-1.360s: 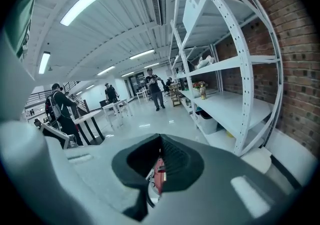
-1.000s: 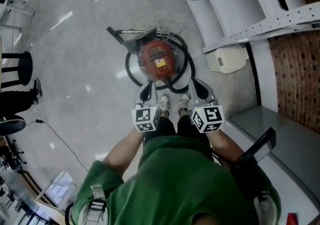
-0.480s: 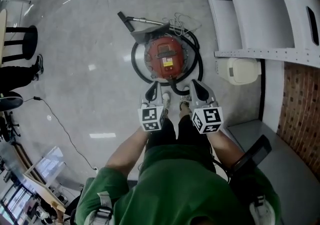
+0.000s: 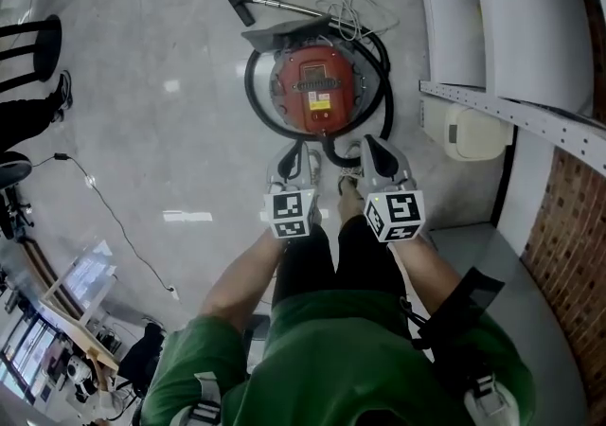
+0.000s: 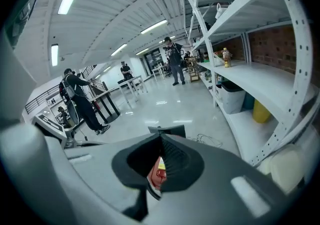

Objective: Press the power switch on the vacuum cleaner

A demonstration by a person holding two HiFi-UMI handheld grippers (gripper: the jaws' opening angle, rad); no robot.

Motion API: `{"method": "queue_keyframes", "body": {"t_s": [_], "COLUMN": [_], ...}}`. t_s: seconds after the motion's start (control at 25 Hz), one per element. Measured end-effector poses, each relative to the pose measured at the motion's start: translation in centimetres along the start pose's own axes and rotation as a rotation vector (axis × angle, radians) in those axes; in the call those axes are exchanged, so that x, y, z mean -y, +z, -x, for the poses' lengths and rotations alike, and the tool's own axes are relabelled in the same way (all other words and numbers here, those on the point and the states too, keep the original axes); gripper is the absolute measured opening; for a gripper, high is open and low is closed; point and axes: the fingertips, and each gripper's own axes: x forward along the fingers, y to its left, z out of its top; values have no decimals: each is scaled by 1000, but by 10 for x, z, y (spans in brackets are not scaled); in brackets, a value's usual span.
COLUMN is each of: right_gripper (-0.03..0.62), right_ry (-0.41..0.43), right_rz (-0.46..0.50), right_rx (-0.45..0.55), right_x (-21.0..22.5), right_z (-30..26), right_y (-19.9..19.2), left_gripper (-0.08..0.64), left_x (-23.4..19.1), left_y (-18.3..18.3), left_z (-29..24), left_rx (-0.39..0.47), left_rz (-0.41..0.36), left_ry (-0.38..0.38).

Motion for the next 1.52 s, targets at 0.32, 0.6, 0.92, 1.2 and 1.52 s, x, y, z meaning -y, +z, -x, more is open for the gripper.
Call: {"method": "queue_keyframes", "body": {"t_s": [0.32,0.6,0.92,1.2,1.52], "right_gripper": [3,3,3,3,3], "right_ry": [20,31,37,43,41], "right_rz": [-6,4,-2,-13,-15], "right_rx": [-56,-104,-151,-186,-202], "right_x": [13,22,35,39,46], "right_z": [-39,-70,-95,-105,-106], "right_y": [-46,-86,-119,-141,-152], "left_gripper": [8,11,19,40,55], "left_x": [-7,-7,-6,-11,-17], "left_y": [-41,-68,-98,-122,-139], "left_z": [-39,-72,-107,-133,-151], "left_rx": [-49,-75,-113,-171,-222], "left_rz": [18,9,14,25,43], "left_ry": [20,3,-12,-7,11]}}
